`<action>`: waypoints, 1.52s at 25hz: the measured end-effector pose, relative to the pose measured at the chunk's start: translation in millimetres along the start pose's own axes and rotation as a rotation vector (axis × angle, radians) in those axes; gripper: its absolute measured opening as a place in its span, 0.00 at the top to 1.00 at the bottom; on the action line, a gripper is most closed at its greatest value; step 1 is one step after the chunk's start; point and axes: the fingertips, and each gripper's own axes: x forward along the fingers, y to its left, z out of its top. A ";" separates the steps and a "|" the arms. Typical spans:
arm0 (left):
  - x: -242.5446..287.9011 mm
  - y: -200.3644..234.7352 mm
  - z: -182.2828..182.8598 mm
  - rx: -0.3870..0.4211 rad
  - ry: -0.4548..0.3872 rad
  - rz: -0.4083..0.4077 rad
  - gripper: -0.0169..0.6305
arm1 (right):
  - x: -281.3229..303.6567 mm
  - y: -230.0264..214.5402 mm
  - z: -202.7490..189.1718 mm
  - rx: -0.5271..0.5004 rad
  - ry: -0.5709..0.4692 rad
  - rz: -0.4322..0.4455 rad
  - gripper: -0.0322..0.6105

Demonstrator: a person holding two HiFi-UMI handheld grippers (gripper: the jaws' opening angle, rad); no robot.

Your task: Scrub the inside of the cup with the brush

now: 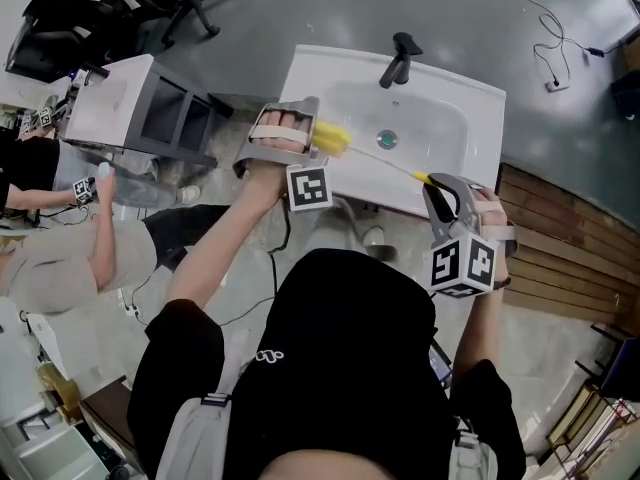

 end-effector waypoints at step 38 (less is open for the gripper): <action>4.3 6.5 2.8 -0.049 -0.012 0.007 0.55 | 39.5 -3.5 41.2 -0.023 -0.070 0.094 0.88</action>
